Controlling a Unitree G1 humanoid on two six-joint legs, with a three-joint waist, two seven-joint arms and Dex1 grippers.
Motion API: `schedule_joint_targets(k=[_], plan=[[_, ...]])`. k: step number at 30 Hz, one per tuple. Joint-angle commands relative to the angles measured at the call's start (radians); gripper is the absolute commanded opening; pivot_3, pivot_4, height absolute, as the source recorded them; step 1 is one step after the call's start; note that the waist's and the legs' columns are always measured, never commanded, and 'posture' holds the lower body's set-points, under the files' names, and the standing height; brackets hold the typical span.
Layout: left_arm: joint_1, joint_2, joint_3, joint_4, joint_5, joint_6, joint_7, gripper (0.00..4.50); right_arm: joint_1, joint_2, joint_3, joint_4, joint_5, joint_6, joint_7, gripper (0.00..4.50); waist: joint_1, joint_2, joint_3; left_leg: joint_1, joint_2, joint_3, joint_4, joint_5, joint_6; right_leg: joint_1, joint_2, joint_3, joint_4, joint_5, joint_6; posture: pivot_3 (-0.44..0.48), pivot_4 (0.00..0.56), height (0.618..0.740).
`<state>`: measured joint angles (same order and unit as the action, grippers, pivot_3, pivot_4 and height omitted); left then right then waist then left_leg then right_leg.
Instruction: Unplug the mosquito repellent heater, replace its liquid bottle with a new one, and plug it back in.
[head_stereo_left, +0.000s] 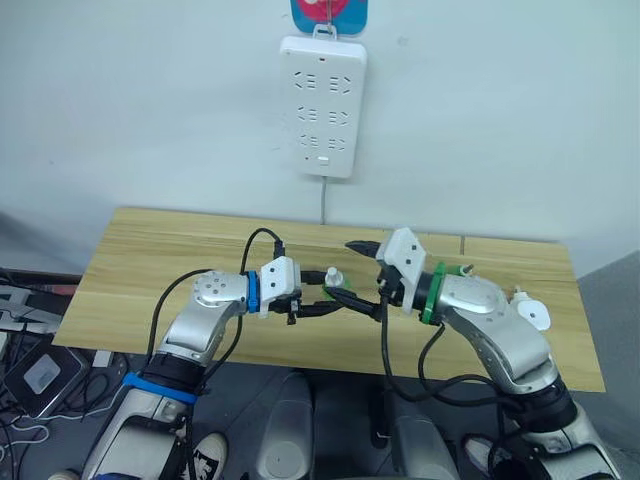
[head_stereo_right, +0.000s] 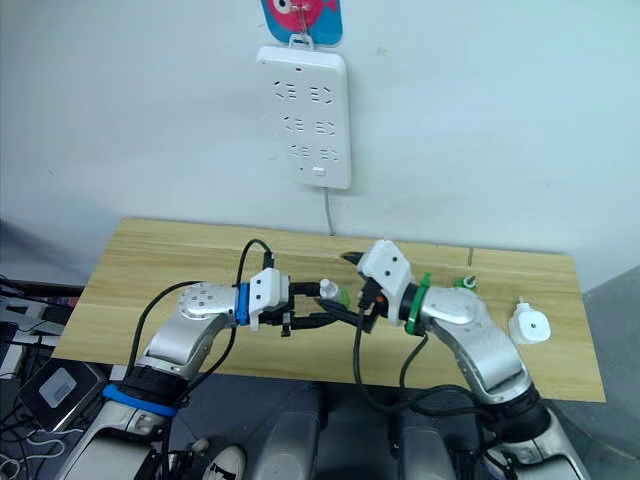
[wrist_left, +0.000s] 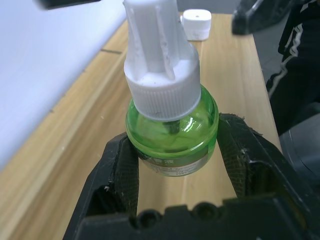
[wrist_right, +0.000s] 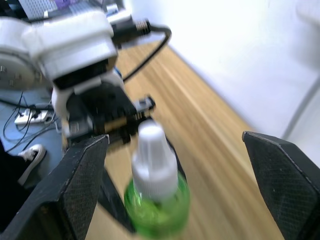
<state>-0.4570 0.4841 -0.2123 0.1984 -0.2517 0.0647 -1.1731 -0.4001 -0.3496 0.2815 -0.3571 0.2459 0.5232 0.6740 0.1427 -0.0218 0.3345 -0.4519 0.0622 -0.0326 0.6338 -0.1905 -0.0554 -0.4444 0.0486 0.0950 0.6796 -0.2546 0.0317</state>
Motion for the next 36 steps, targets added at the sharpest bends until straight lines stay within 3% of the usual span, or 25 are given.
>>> schedule_joint_targets(k=[1,9,21,26,30,36], plan=[[-0.012,-0.013,-0.009,-0.012,0.0,-0.006,-0.016,2.2,-0.02,0.015,0.003,0.036,-0.019,-0.027,-0.014,4.46,-0.001,0.0,0.0,0.0,0.0,0.0,0.0,0.0,0.0,0.0,0.0,0.0,0.0,0.0,0.0,0.306,0.301,0.74],[-0.012,-0.026,-0.007,-0.011,0.004,-0.001,-0.024,2.2,-0.01,0.001,-0.032,0.048,-0.021,-0.033,-0.01,4.46,-0.008,0.0,0.0,0.0,0.0,0.0,-0.001,0.0,0.0,0.0,0.0,0.0,0.0,0.0,0.0,0.3,0.299,0.74],[-0.009,-0.009,0.006,0.0,0.002,-0.004,-0.044,2.2,0.096,-0.211,-0.168,-0.109,0.116,0.032,0.116,4.46,-0.011,0.0,0.0,0.001,0.0,0.0,0.0,0.0,0.0,0.0,0.0,0.0,0.001,0.0,0.0,0.285,0.304,0.74],[-0.027,-0.019,0.003,0.016,0.005,-0.007,-0.049,2.2,0.087,-0.159,-0.104,-0.14,0.154,0.068,0.11,4.46,-0.015,0.0,0.0,0.001,0.0,-0.001,0.0,0.0,0.0,0.0,0.0,0.0,0.001,0.0,0.0,0.286,0.304,0.74],[-0.037,-0.025,0.003,0.021,0.002,-0.015,-0.054,2.2,0.051,-0.053,-0.041,-0.102,0.122,0.07,0.04,4.46,-0.016,0.0,0.0,0.001,0.0,0.0,0.0,0.0,0.0,0.0,0.0,0.0,0.001,0.0,0.0,0.287,0.303,0.74],[-0.028,-0.029,0.005,-0.002,-0.013,-0.01,-0.069,2.2,0.026,0.018,-0.033,-0.028,0.087,0.057,-0.025,4.46,-0.011,0.0,0.0,0.001,0.0,0.0,0.0,0.0,0.0,0.001,0.0,0.0,0.001,0.0,0.0,0.287,0.301,0.74]])
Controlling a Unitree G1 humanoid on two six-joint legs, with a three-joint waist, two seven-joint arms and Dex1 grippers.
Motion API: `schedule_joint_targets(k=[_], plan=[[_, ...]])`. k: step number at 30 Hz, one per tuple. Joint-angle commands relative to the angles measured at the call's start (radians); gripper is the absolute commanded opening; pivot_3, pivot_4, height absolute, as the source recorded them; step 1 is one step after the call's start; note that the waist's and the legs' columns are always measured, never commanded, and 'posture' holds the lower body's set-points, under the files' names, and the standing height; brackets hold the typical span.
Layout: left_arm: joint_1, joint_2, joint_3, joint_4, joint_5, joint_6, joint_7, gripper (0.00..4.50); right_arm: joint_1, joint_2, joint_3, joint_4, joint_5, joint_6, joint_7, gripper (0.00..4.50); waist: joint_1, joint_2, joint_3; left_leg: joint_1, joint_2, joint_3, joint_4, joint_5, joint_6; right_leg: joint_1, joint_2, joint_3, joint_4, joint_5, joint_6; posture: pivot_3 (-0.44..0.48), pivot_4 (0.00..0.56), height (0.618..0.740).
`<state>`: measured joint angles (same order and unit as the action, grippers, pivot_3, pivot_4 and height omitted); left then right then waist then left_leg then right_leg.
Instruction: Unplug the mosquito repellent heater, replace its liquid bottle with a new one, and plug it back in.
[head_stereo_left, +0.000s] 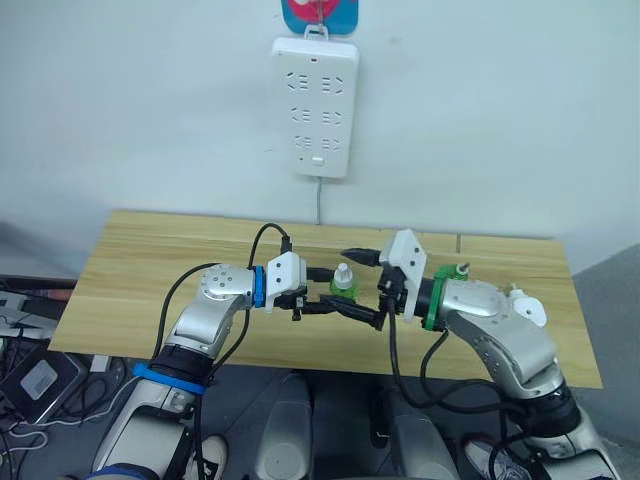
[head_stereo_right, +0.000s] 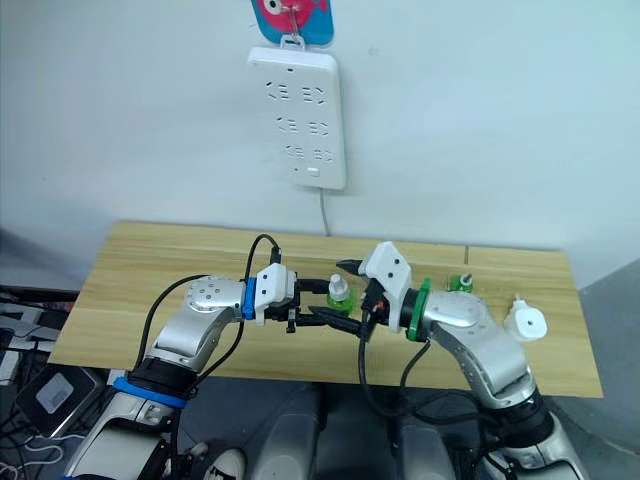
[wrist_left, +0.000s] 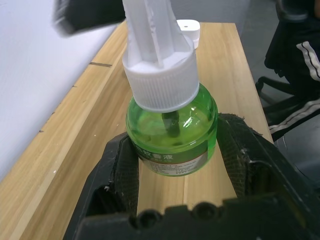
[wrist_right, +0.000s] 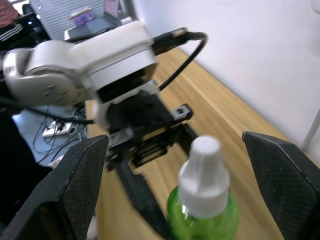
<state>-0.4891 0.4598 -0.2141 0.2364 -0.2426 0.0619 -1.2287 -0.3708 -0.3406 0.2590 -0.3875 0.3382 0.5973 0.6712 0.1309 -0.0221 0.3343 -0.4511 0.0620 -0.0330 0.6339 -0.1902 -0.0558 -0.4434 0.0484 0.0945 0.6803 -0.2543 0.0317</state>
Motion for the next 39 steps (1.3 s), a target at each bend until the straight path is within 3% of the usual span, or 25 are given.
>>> schedule_joint_targets(k=[1,17,23,27,32,39], plan=[[0.006,-0.006,0.008,-0.043,-0.023,-0.006,-0.014,2.2,-0.001,0.005,-0.019,0.005,-0.007,-0.015,-0.025,4.46,0.0,0.0,0.0,0.0,0.0,0.0,0.0,0.0,0.0,0.0,0.0,0.0,0.0,0.0,0.0,0.286,0.301,0.74],[0.012,-0.009,0.017,-0.036,-0.032,-0.006,-0.012,2.2,0.104,-0.211,-0.142,-0.128,0.092,0.052,0.071,4.46,-0.002,0.0,0.0,0.0,0.0,0.0,0.0,0.0,0.0,0.0,0.0,0.0,0.001,0.0,0.0,0.277,0.305,0.74],[0.007,-0.014,0.014,-0.036,-0.034,-0.004,-0.014,2.2,0.077,-0.129,-0.136,-0.174,0.225,0.155,0.033,4.46,-0.002,0.0,0.0,0.0,0.0,-0.001,0.001,0.0,0.0,0.0,0.0,0.0,0.001,0.0,0.0,0.274,0.303,0.74],[-0.002,-0.021,0.01,-0.036,-0.036,-0.001,-0.019,2.2,0.015,-0.032,-0.111,-0.128,0.202,0.174,-0.053,4.46,-0.005,0.0,0.0,0.0,0.0,-0.001,0.002,0.0,0.0,0.001,0.0,0.0,0.002,0.0,0.0,0.272,0.301,0.74],[0.002,-0.02,0.009,-0.043,-0.036,0.001,-0.023,2.2,0.002,-0.028,-0.082,-0.095,0.153,0.131,-0.065,4.46,-0.001,0.0,0.0,0.0,0.0,-0.001,0.003,0.0,-0.001,0.001,0.0,-0.001,0.001,0.001,0.001,0.275,0.299,0.74],[0.006,-0.02,0.01,-0.045,-0.033,0.0,-0.02,2.2,0.009,-0.047,-0.054,-0.084,0.12,0.049,-0.018,2.08,-0.002,0.0,0.0,0.0,0.0,-0.002,0.003,0.0,-0.001,0.001,0.0,-0.001,0.001,0.001,0.001,0.284,0.297,0.74]])
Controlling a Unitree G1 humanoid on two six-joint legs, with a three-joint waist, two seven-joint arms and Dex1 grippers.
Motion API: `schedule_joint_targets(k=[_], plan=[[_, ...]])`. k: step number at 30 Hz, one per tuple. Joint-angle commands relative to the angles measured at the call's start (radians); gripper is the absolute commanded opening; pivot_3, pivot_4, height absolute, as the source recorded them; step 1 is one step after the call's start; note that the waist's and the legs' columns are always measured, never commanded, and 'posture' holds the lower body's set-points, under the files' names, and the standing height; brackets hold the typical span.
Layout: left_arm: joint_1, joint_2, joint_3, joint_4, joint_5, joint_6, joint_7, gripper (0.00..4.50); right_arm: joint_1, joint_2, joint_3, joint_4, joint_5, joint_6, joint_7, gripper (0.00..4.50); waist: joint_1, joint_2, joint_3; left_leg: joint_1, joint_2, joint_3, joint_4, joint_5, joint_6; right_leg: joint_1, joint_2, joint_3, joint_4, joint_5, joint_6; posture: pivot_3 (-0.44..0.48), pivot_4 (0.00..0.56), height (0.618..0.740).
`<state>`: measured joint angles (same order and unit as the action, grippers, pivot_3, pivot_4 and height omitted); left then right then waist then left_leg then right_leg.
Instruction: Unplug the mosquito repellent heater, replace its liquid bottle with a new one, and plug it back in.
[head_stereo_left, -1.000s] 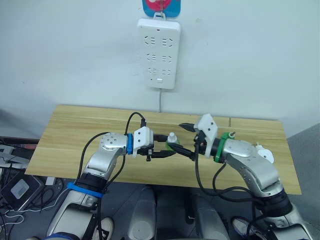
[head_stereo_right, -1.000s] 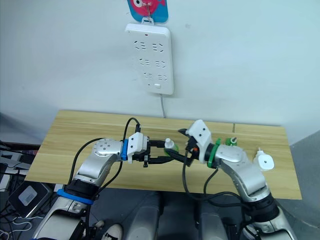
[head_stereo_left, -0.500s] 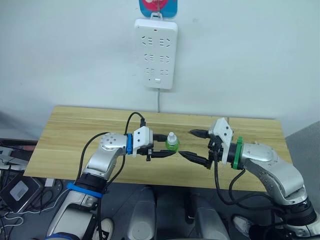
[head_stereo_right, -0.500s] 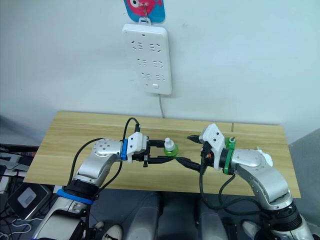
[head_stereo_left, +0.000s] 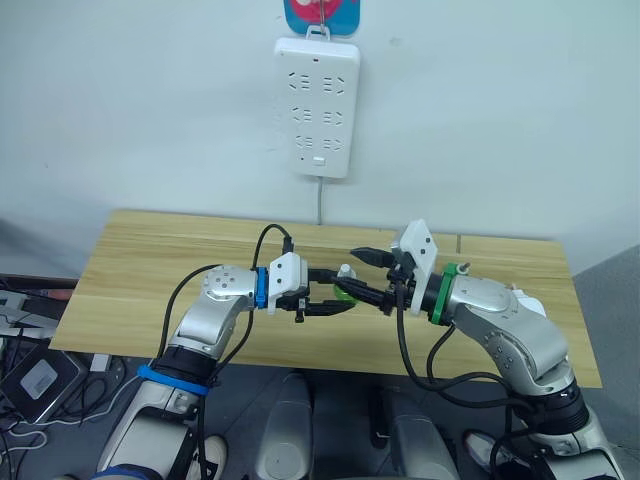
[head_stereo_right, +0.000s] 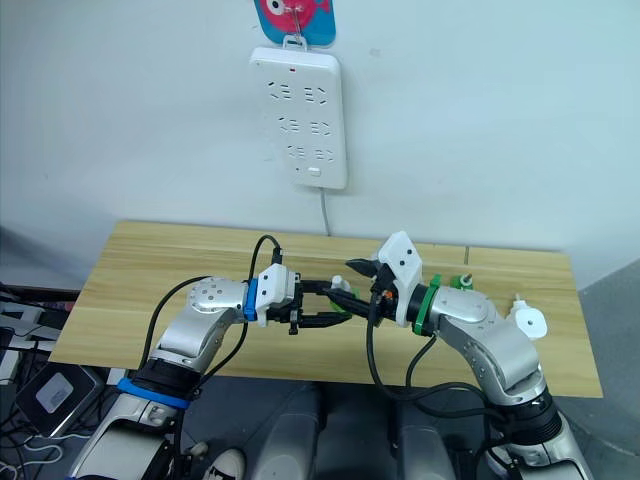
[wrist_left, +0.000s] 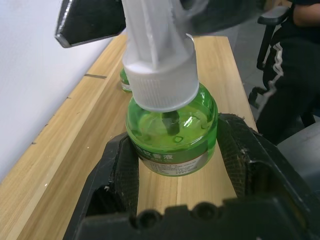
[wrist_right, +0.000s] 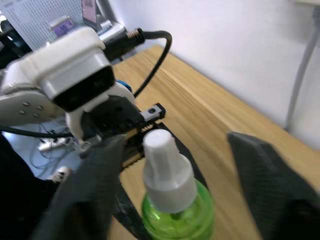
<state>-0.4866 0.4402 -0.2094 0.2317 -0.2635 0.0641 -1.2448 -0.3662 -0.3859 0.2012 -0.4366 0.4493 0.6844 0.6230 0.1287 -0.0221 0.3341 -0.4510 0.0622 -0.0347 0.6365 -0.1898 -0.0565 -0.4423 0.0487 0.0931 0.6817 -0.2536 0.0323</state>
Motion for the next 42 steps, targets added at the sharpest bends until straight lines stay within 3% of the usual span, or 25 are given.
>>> schedule_joint_targets(k=[1,5,9,14,18,23,31,37,42], plan=[[0.008,0.001,0.006,-0.042,-0.012,-0.003,-0.004,2.2,0.007,-0.003,0.002,-0.042,0.014,-0.043,0.038,1.71,0.0,0.0,0.0,0.0,0.0,0.0,0.0,0.0,0.0,0.0,0.0,0.0,0.0,0.0,0.0,0.284,0.297,0.74],[0.021,0.006,0.004,-0.054,-0.009,-0.002,-0.002,2.2,0.006,-0.011,-0.012,-0.089,0.045,-0.037,0.058,0.31,0.0,0.0,0.0,0.0,0.0,0.0,0.0,0.0,0.0,0.0,0.0,0.0,0.0,0.0,0.0,0.286,0.295,0.74],[0.028,0.008,0.002,-0.059,-0.005,-0.002,0.0,2.2,-0.017,-0.012,-0.033,-0.138,0.098,0.003,0.056,0.3,0.001,0.0,0.0,0.0,0.0,0.0,0.0,0.0,0.0,0.0,0.0,0.0,0.0,0.0,0.0,0.285,0.291,0.74],[0.036,0.032,0.021,-0.006,0.01,-0.028,0.0,2.2,-0.157,0.067,-0.178,-0.178,0.216,0.114,-0.114,0.3,-0.002,0.0,-0.001,0.0,0.0,-0.001,0.001,0.0,-0.001,0.0,0.0,0.0,0.001,0.001,-0.001,0.285,0.288,0.74],[0.053,0.05,0.037,0.003,0.005,-0.038,0.0,2.2,-0.124,0.036,-0.195,-0.13,0.087,0.071,-0.213,0.3,0.002,0.0,-0.002,0.0,0.0,-0.002,0.0,0.0,-0.001,0.001,0.0,-0.002,0.0,0.001,-0.001,0.28,0.286,0.74],[0.046,0.049,0.061,-0.001,-0.009,-0.029,0.017,2.2,0.042,0.003,-0.107,0.12,-0.179,-0.211,-0.262,0.3,0.007,-0.001,-0.002,-0.001,-0.002,0.0,0.0,0.0,-0.001,0.0,-0.002,-0.001,-0.001,0.0,0.0,0.283,0.291,0.74],[0.057,0.066,0.084,-0.045,-0.026,-0.001,0.015,2.2,0.072,0.132,-0.127,0.543,-0.342,-0.593,-0.366,0.3,-0.013,-0.001,-0.002,0.001,0.0,0.002,0.0,0.001,-0.001,0.0,0.0,0.002,0.001,0.001,0.0,0.318,0.32,0.74],[0.077,0.085,0.089,-0.087,-0.037,0.027,0.017,2.2,0.061,0.168,-0.14,0.731,-0.372,-0.697,-0.374,0.3,-0.018,-0.001,-0.002,0.001,0.0,0.002,-0.002,0.001,-0.001,0.0,0.0,0.002,0.0,0.001,0.0,0.334,0.33,0.74],[0.075,0.086,0.091,-0.101,-0.04,0.044,0.02,2.2,0.063,0.185,-0.149,0.771,-0.375,-0.724,-0.368,0.3,-0.02,-0.001,-0.002,0.001,0.0,0.002,-0.002,0.001,-0.001,0.0,0.0,0.003,0.0,0.001,0.0,0.335,0.334,0.74]])
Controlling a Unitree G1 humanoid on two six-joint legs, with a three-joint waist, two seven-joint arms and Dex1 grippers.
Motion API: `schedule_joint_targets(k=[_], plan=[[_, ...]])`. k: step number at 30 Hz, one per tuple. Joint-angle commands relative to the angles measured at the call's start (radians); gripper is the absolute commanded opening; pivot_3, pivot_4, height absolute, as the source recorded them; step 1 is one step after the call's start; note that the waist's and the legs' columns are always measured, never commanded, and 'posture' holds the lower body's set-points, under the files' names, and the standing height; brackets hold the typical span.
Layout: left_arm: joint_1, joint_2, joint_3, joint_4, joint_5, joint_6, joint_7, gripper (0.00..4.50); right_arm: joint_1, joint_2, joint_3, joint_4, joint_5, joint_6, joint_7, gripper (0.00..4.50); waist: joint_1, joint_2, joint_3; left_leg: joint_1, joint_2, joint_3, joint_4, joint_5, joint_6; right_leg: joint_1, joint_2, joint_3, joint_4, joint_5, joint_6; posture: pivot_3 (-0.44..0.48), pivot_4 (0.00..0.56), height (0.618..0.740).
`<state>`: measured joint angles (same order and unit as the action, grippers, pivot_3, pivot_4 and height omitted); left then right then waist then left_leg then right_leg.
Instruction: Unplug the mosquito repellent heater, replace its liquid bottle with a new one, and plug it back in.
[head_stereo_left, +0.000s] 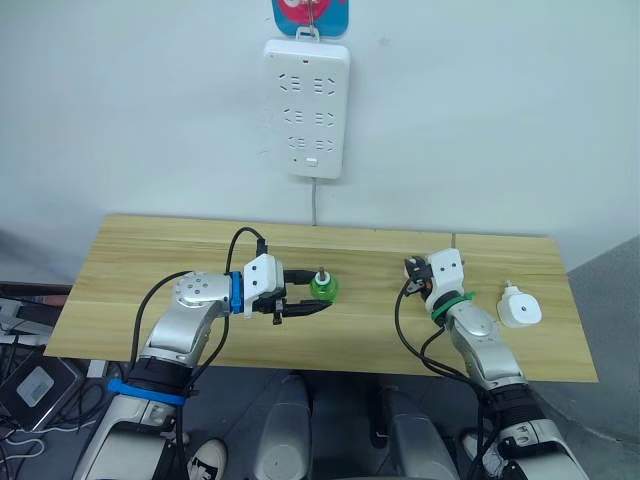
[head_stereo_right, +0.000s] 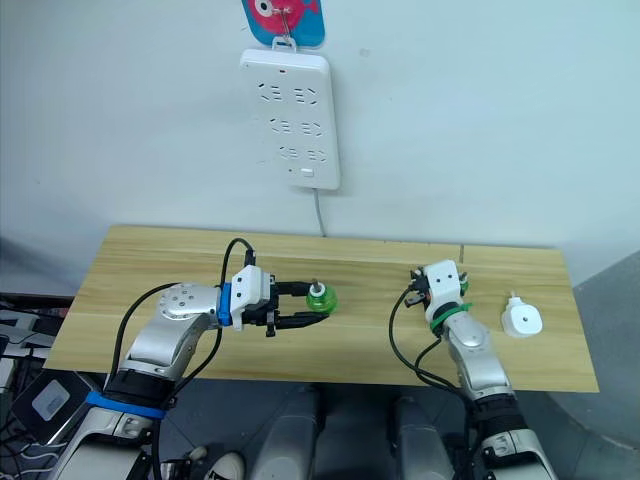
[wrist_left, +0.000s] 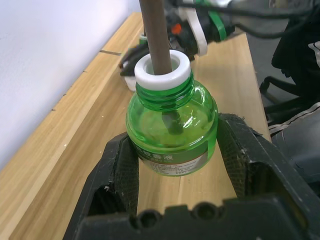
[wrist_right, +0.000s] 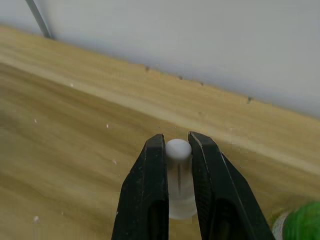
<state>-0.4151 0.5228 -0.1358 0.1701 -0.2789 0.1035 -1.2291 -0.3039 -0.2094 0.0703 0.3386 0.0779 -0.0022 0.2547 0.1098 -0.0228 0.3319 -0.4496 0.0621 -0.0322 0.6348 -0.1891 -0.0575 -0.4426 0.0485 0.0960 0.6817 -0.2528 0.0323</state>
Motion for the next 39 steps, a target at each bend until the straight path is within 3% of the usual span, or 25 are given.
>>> schedule_joint_targets(k=[1,7,13,18,21,23,29,39], plan=[[0.004,0.003,0.018,-0.041,-0.025,0.007,0.005,2.2,0.002,0.01,-0.018,-0.002,-0.004,-0.042,0.003,0.3,-0.001,0.0,0.0,0.0,0.0,0.0,0.0,0.0,0.0,0.0,0.0,0.0,0.0,0.0,0.0,0.333,0.334,0.74],[-0.002,-0.008,0.01,-0.039,-0.024,0.009,0.008,2.2,0.019,-0.002,-0.02,-0.033,-0.006,-0.067,0.034,2.36,-0.002,0.0,0.0,0.0,0.0,0.0,0.0,0.0,0.0,0.0,0.0,0.0,0.0,0.0,0.0,0.327,0.334,0.74],[-0.012,-0.017,0.006,-0.023,-0.021,0.003,0.002,2.2,0.089,-0.081,-0.011,-0.276,0.042,0.018,0.16,4.47,-0.002,0.001,0.0,0.0,0.0,0.0,0.0,0.0,0.0,0.0,0.0,0.0,0.0,0.0,0.0,0.307,0.333,0.74],[-0.028,-0.021,0.002,0.003,-0.014,-0.04,-0.025,2.2,0.177,-0.251,0.057,-0.632,0.243,0.276,0.437,4.47,-0.004,0.001,0.001,0.0,0.0,-0.001,0.0,0.0,0.0,0.001,0.0,0.0,0.0,0.0,0.0,0.293,0.332,0.74],[-0.054,-0.034,-0.001,0.028,-0.016,-0.068,-0.038,2.2,0.187,-0.346,0.054,-0.816,0.399,0.457,0.523,3.92,-0.004,0.001,0.001,0.0,0.0,-0.001,0.0,0.0,0.0,0.0,0.0,0.0,0.0,0.0,0.0,0.284,0.327,0.74],[-0.068,-0.039,-0.007,0.039,-0.015,-0.088,-0.05,2.2,0.16,-0.367,0.06,-0.873,0.444,0.531,0.525,3.28,-0.004,0.001,0.001,0.0,0.0,-0.001,0.0,0.0,0.0,0.001,0.0,0.0,0.0,0.0,0.0,0.283,0.325,0.74],[-0.072,-0.047,-0.021,0.039,-0.009,-0.114,-0.067,2.2,0.039,-0.303,0.082,-0.879,0.476,0.633,0.458,3.28,-0.005,0.001,0.001,0.0,0.0,-0.001,0.001,0.0,0.0,0.001,0.0,0.0,0.0,0.0,0.0,0.285,0.316,0.74],[-0.073,-0.074,-0.025,0.003,-0.027,-0.073,-0.063,2.2,-0.031,-0.237,0.183,-0.81,0.373,0.577,0.459,3.28,-0.004,0.001,0.001,-0.001,0.0,-0.002,0.001,0.0,0.0,0.001,0.0,-0.001,-0.001,0.0,0.0,0.289,0.305,0.74]])
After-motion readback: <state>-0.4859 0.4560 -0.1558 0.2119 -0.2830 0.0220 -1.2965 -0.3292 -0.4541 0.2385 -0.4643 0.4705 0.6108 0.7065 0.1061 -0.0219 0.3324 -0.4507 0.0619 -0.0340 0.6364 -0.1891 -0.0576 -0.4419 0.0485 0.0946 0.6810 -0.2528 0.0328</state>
